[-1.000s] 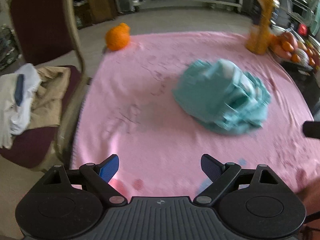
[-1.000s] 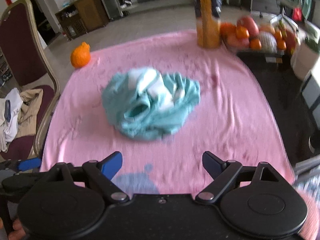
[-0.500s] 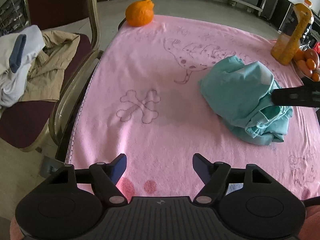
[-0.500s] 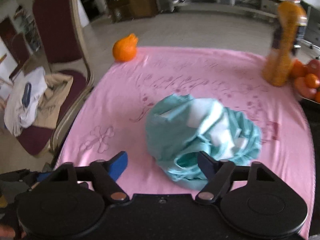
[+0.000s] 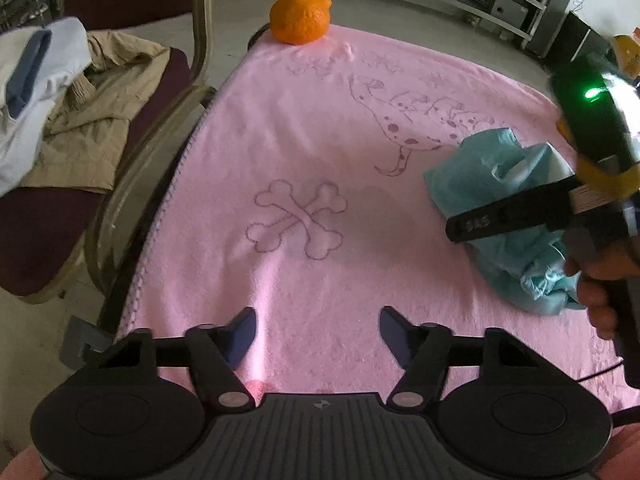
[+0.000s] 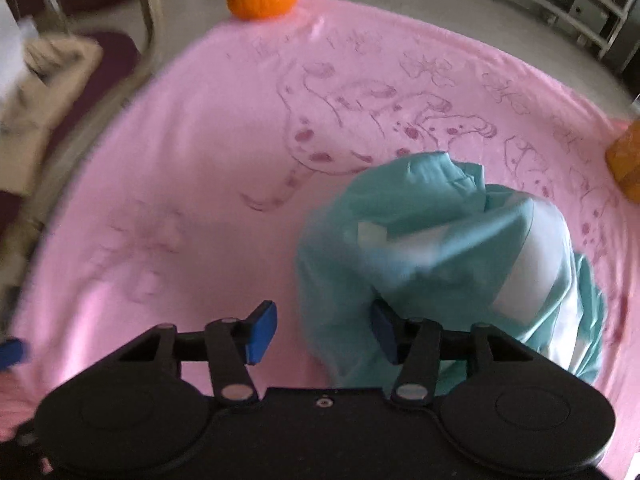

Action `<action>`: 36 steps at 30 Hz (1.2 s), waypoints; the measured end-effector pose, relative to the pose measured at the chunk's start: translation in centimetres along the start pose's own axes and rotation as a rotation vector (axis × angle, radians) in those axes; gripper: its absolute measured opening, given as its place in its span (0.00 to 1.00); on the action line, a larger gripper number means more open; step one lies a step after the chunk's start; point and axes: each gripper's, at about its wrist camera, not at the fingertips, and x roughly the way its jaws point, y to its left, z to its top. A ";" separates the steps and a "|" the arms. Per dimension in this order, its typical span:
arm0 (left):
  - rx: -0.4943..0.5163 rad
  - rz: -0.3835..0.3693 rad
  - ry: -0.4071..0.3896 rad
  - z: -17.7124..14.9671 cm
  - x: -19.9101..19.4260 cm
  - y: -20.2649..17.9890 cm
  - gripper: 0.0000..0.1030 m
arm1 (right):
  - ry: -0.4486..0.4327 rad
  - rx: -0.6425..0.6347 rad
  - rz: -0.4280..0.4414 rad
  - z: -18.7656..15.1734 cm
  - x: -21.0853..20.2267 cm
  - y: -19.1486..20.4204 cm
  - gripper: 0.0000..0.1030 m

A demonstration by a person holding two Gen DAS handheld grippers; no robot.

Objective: Fold clothes
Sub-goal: 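Reach the right tool to the teal T-shirt and pinch its edge, then lift the T-shirt high with the right tool and shake it out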

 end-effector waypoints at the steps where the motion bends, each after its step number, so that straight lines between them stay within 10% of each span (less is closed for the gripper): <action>1: 0.000 -0.005 0.012 -0.1 0.2 0.2 0.50 | 0.003 0.002 -0.012 0.1 0.0 -0.1 0.46; 4: 0.016 -0.007 0.021 -0.6 0.3 0.5 0.51 | -0.002 0.033 -0.021 0.3 -1.1 -0.7 0.13; 12: 0.030 -0.020 -0.067 -1.2 -2.3 0.6 0.50 | -0.212 0.307 0.209 2.9 -11.9 -5.7 0.09; 19: 0.014 -0.005 -0.172 -0.3 -6.5 -0.4 0.51 | -0.738 0.509 0.462 7.2 -29.8 -11.9 0.09; 25: 0.012 -0.021 -0.245 0.1 -9.2 -1.2 0.52 | -1.112 0.646 0.699 2.2 -40.5 -18.5 0.09; 31: 0.061 -0.040 -0.219 -1.3 -8.7 -2.0 0.52 | -0.968 0.776 0.555 -6.2 -33.0 -25.0 0.11; 36: 0.107 -0.021 -0.088 -3.2 -5.4 -3.4 0.51 | -0.451 1.018 0.299 -14.3 -16.2 -29.2 0.19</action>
